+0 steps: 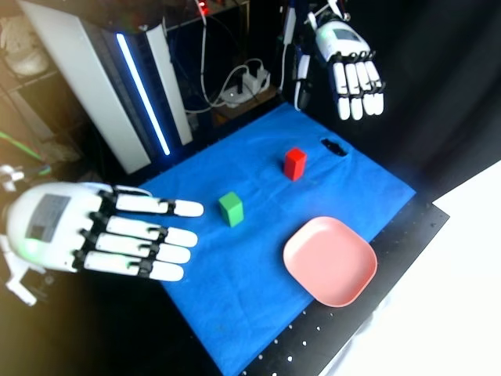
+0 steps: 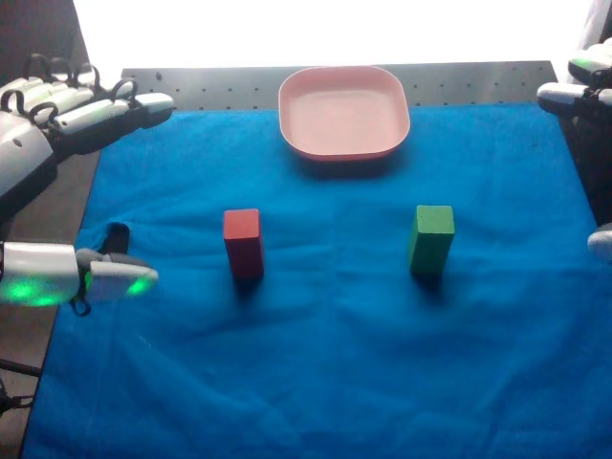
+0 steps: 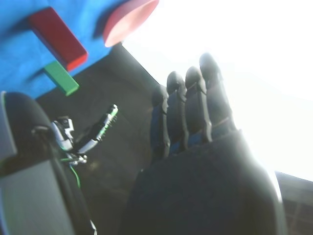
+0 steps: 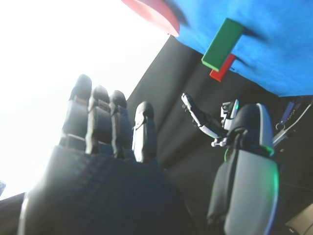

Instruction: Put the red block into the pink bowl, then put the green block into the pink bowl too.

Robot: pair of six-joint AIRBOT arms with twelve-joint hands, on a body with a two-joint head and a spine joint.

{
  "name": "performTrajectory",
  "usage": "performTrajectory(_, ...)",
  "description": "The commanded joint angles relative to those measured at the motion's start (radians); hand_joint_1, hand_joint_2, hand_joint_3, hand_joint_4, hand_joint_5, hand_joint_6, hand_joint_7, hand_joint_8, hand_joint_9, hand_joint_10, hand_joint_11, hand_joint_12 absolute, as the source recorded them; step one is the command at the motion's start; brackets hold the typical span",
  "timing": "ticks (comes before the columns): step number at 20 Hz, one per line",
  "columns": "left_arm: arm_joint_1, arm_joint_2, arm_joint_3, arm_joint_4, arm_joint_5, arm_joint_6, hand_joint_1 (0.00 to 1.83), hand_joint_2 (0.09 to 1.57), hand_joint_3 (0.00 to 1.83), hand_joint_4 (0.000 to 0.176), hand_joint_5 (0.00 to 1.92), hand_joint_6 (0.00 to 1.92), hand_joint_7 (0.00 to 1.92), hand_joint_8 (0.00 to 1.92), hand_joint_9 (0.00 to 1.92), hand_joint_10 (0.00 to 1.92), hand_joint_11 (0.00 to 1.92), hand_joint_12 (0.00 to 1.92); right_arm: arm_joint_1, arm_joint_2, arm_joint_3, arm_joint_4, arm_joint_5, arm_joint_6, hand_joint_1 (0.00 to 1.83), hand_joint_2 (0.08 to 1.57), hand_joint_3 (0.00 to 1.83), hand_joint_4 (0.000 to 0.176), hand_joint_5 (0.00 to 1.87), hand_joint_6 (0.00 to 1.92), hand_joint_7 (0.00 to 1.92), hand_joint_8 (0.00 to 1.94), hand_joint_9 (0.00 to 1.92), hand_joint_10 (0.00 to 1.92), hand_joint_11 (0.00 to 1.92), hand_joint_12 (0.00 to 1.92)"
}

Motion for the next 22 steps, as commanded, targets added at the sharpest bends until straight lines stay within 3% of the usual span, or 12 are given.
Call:
performTrajectory(1, -0.015, -0.006, 0.006, 0.008, -0.113, -0.001, 0.65, 0.87, 0.01, 0.135, 0.14, 0.0, 0.11, 0.01, 0.05, 0.01, 0.0, 0.17, 0.012, -0.001, 0.005, 0.033, 0.116, 0.007, 0.45, 1.0, 0.01, 0.176, 0.15, 0.01, 0.0, 0.0, 0.0, 0.0, 0.0, 0.0)
performTrajectory(3, -0.039, -0.028, 0.02, 0.02, -0.094, -0.001, 0.8, 0.84, 0.0, 0.113, 0.17, 0.01, 0.11, 0.0, 0.03, 0.0, 0.0, 0.01, 0.012, -0.005, 0.009, 0.033, 0.116, 0.007, 0.47, 1.0, 0.01, 0.176, 0.14, 0.01, 0.0, 0.0, 0.0, 0.0, 0.0, 0.0)
performTrajectory(7, -0.16, -0.132, 0.093, 0.062, 0.027, -0.001, 0.81, 0.84, 0.0, 0.126, 0.17, 0.01, 0.13, 0.01, 0.09, 0.02, 0.1, 0.05, 0.012, -0.006, 0.012, 0.033, 0.116, 0.007, 0.46, 1.02, 0.01, 0.176, 0.15, 0.01, 0.0, 0.0, 0.0, 0.0, 0.0, 0.0)
performTrajectory(8, -0.183, -0.16, 0.114, 0.067, 0.057, -0.001, 0.84, 0.85, 0.0, 0.103, 0.16, 0.0, 0.12, 0.0, 0.08, 0.01, 0.09, 0.04, 0.012, -0.006, 0.012, 0.032, 0.116, 0.007, 0.47, 1.02, 0.01, 0.176, 0.16, 0.01, 0.0, 0.0, 0.0, 0.0, 0.0, 0.0)
performTrajectory(11, -0.251, -0.243, 0.178, 0.086, 0.161, -0.001, 0.85, 0.83, 0.0, 0.129, 0.2, 0.01, 0.13, 0.01, 0.09, 0.01, 0.11, 0.06, 0.012, -0.01, 0.017, 0.027, 0.116, 0.007, 0.52, 1.0, 0.0, 0.176, 0.15, 0.0, 0.0, 0.0, 0.0, 0.0, 0.0, 0.0)
performTrajectory(12, -0.26, -0.253, 0.187, 0.092, 0.178, -0.001, 0.83, 0.85, 0.0, 0.167, 0.18, 0.0, 0.16, 0.02, 0.1, 0.01, 0.08, 0.04, 0.012, -0.01, 0.018, 0.027, 0.116, 0.007, 0.52, 1.0, 0.0, 0.176, 0.14, 0.0, 0.0, 0.0, 0.0, 0.0, 0.0, 0.0)
performTrajectory(13, -0.275, -0.274, 0.203, 0.102, 0.215, -0.001, 0.78, 0.86, 0.0, 0.173, 0.19, 0.0, 0.24, 0.01, 0.22, 0.02, 0.04, 0.38, 0.012, -0.01, 0.019, 0.027, 0.116, 0.007, 0.52, 1.0, 0.0, 0.176, 0.14, 0.0, 0.0, 0.0, 0.0, 0.0, 0.0, 0.0)
performTrajectory(15, -0.296, -0.309, 0.235, 0.11, 0.269, -0.001, 0.75, 0.89, 0.0, 0.114, 0.24, 0.0, 0.39, 0.01, 0.46, 0.01, 0.02, 0.83, 0.012, -0.011, 0.02, 0.026, 0.116, 0.007, 0.48, 1.02, 0.01, 0.176, 0.13, 0.0, 0.0, 0.0, 0.0, 0.0, 0.0, 0.0)
performTrajectory(16, -0.302, -0.322, 0.245, 0.11, 0.281, -0.002, 0.77, 0.9, 0.0, 0.08, 0.28, 0.0, 0.48, 0.01, 0.58, 0.02, 0.11, 0.92, 0.012, -0.011, 0.02, 0.026, 0.116, 0.007, 0.44, 1.03, 0.01, 0.176, 0.13, 0.0, 0.0, 0.0, 0.0, 0.0, 0.0, 0.0)
performTrajectory(17, -0.307, -0.335, 0.255, 0.11, 0.29, -0.003, 0.79, 0.9, 0.0, 0.074, 0.35, 0.0, 0.58, 0.01, 0.69, 0.03, 0.23, 0.92, 0.012, -0.011, 0.02, 0.026, 0.116, 0.007, 0.41, 1.05, 0.01, 0.176, 0.1, 0.0, 0.0, 0.0, 0.0, 0.0, 0.0, 0.0)
performTrajectory(20, -0.313, -0.359, 0.272, 0.109, 0.301, -0.011, 0.92, 0.93, 0.0, 0.0, 0.63, 0.01, 0.82, 0.02, 0.95, 0.05, 0.62, 1.02, 0.012, -0.011, 0.021, 0.026, 0.116, 0.007, 0.42, 1.04, 0.01, 0.176, 0.12, 0.01, 0.0, 0.0, 0.0, 0.0, 0.0, 0.0)
performTrajectory(22, -0.316, -0.363, 0.276, 0.109, 0.306, -0.011, 1.03, 0.97, 0.0, 0.0, 0.88, 0.02, 1.09, 0.04, 1.1, 0.32, 0.89, 1.32, 0.012, -0.011, 0.021, 0.026, 0.116, 0.007, 0.44, 1.04, 0.0, 0.176, 0.13, 0.01, 0.0, 0.0, 0.0, 0.0, 0.0, 0.0)
